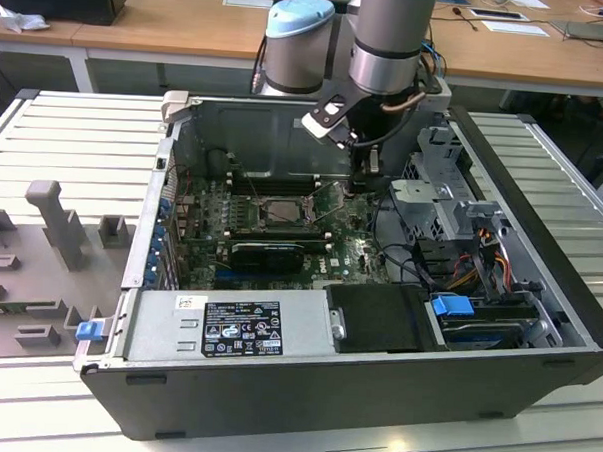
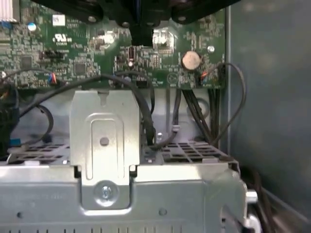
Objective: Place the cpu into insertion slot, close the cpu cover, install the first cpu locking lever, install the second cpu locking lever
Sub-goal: 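Close the cpu cover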
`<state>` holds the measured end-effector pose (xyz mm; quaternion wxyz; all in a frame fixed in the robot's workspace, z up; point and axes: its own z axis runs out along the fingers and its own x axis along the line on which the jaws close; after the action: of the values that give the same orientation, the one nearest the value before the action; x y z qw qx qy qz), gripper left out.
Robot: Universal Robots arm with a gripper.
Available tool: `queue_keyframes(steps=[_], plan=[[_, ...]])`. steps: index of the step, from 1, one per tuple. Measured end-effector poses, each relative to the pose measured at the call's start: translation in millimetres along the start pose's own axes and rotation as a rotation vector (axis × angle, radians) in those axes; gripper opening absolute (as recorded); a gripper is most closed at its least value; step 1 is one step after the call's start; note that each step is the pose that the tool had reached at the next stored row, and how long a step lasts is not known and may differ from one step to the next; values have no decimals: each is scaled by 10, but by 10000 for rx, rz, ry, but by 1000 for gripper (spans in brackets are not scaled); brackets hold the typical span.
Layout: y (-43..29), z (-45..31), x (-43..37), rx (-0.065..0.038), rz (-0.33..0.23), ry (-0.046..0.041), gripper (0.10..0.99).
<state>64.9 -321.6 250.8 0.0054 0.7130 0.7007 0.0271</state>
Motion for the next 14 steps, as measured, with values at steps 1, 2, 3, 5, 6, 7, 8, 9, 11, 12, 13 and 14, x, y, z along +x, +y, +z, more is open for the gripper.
queue_keyframes(steps=[1,2,3,5,6,7,8,9,11,12,13,14], plan=[[1,19,-1,0,0,2,106],[0,46,-2,4,1,9,106],[0,48,-2,99,3,50,106],[-32,49,-2,265,12,80,106],[-49,50,-2,267,11,80,106],[-76,48,-3,270,10,79,106],[-84,48,-4,270,3,83,106],[-97,48,-3,268,3,108,106],[-126,46,-4,267,3,117,106],[-141,46,-4,268,4,118,106],[-227,41,-6,266,5,118,106],[-271,40,-6,266,2,118,106]])
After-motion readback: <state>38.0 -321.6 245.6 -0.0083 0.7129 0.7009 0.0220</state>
